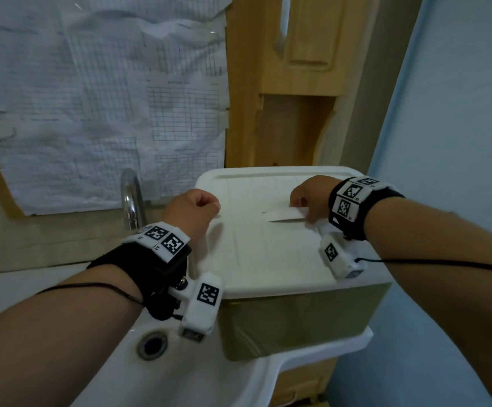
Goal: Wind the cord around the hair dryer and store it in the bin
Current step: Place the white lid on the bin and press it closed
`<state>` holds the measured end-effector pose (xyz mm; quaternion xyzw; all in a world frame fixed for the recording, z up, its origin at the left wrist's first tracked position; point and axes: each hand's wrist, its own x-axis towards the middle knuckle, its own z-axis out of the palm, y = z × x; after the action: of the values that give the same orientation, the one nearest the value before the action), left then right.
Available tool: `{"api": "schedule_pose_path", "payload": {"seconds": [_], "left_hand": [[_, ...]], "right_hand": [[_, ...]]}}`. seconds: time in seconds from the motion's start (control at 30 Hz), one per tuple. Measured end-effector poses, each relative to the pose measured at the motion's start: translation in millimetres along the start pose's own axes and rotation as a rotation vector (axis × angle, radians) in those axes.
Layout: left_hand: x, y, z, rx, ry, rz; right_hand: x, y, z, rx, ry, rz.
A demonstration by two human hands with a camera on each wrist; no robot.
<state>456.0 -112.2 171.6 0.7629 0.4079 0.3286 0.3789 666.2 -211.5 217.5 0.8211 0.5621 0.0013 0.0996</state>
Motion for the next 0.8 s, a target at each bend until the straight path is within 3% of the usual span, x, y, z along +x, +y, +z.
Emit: {"api": "schedule_pose_path", "payload": {"seconds": [0.23, 0.4, 0.5, 0.7, 0.8], "left_hand": [[11, -16, 11, 0.121, -0.025, -0.198], [16, -35, 11, 0.265, -0.126, -0.289], [14, -40, 17, 0.291, -0.217, -0.342], [16, -46, 23, 0.39, -0.243, -0.321], [18, -48, 25, 0.373, -0.24, -0.333]], "right_hand": [[34, 4, 8, -0.098, -0.101, -0.135], [50, -4, 14, -0.202, -0.297, -0.166], [53, -3, 17, -0.214, -0.229, -0.137], [63, 12, 18, 0.124, -0.17, -0.027], [58, 28, 25, 0.409, -0.165, 0.071]]}}
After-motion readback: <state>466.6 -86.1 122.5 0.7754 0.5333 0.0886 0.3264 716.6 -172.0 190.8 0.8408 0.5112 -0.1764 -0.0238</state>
